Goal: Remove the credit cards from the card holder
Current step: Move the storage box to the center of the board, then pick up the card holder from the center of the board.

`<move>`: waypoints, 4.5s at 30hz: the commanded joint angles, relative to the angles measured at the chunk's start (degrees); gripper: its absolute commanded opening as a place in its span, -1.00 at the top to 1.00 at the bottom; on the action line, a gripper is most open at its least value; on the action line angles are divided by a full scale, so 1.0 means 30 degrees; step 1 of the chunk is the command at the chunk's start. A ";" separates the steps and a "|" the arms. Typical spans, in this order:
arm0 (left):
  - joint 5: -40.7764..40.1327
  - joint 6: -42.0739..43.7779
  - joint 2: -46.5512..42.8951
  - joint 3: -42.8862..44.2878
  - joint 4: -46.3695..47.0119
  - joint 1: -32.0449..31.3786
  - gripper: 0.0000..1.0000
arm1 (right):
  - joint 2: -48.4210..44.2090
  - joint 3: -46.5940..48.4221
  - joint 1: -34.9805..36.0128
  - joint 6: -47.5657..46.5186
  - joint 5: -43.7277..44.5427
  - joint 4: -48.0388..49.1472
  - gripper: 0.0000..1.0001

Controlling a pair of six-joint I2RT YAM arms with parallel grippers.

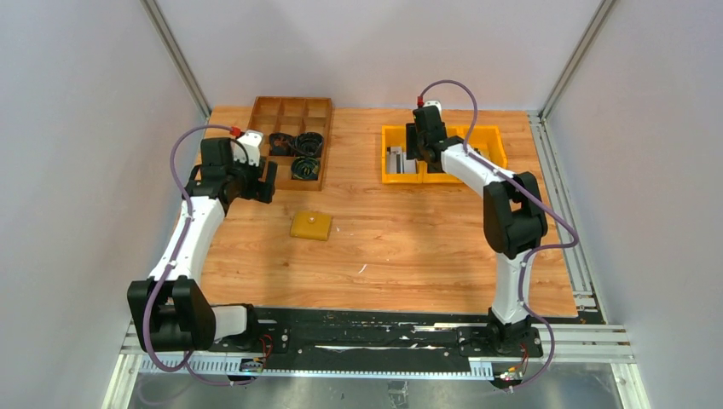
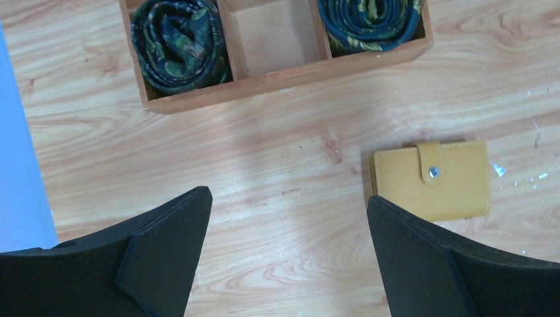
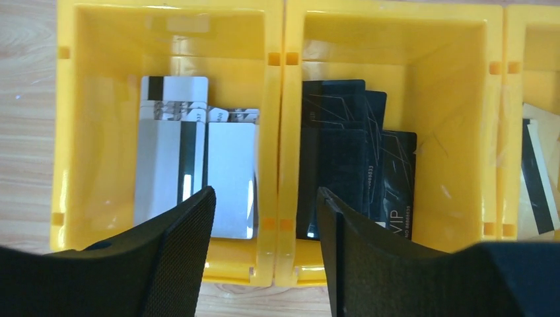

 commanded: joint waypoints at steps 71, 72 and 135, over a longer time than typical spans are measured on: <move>0.2212 0.4530 -0.2749 0.5204 -0.9148 0.1459 -1.00 | 0.4443 0.6326 1.0685 0.0319 -0.6575 -0.3682 -0.76; 0.2327 0.4504 -0.2782 0.5175 -0.9135 0.1452 -1.00 | 0.5087 0.6751 1.0678 0.0275 -0.6550 -0.3985 -0.77; 1.3102 0.6124 -0.4718 0.2417 -1.0529 0.1467 -1.00 | -0.8217 -0.7671 0.9684 0.5869 -1.4642 0.8950 1.00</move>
